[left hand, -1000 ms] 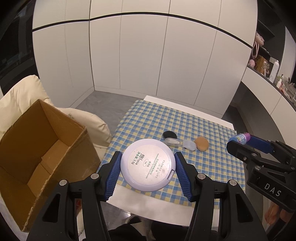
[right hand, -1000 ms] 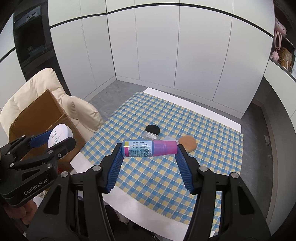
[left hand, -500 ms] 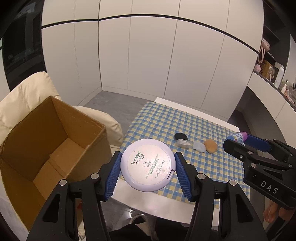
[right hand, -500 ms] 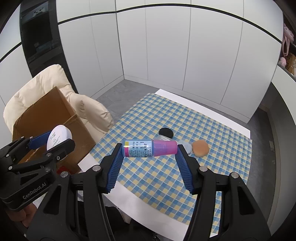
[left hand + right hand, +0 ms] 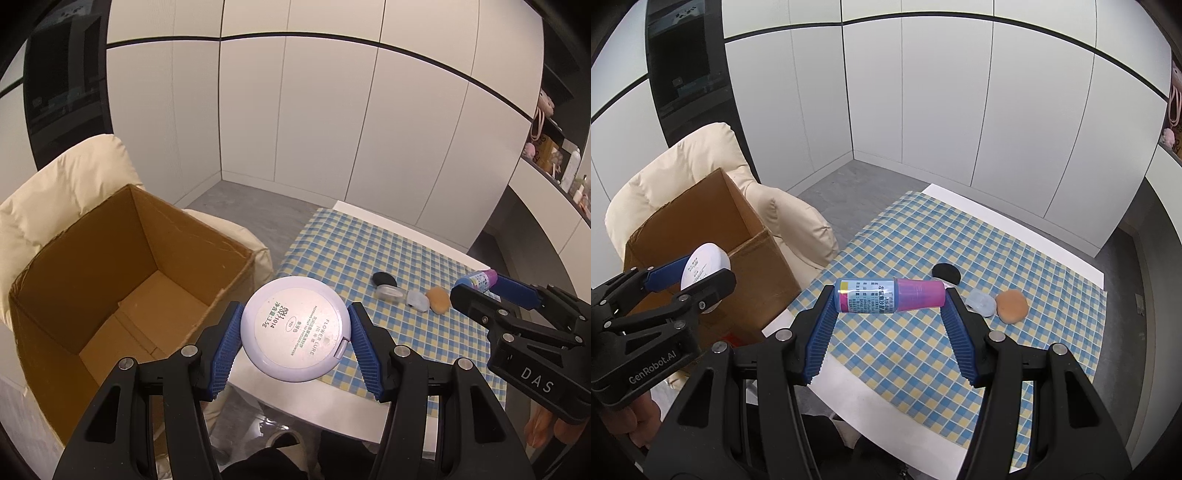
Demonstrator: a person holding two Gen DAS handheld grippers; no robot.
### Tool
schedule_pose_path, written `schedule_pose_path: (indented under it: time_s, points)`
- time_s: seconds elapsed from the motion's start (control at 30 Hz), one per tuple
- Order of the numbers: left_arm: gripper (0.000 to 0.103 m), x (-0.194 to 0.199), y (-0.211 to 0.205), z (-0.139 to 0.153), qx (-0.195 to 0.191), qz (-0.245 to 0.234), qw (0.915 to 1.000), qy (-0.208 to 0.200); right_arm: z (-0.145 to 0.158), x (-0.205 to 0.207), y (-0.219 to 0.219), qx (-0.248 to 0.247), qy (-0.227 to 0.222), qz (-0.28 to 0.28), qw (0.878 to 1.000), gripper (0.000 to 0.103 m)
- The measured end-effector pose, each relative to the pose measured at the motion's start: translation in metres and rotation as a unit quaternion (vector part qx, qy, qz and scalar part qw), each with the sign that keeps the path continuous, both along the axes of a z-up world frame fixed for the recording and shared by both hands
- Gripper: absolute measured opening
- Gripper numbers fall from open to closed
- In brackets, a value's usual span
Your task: Organize objects
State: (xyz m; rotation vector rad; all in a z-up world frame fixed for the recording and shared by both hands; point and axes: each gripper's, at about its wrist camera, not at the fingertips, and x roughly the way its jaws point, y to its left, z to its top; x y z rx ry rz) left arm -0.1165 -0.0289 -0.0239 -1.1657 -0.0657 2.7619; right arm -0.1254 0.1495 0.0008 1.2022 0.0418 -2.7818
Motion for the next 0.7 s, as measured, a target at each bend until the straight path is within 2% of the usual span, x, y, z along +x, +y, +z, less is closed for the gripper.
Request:
schedule_pose_path:
  time_s: [0.7]
  points:
    - [0.058,0.003,-0.043,0.000,-0.005,0.036,0.9994,-0.001,0.008,-0.009,-0.035,-0.010,0.015,0.024,1.000,0.060]
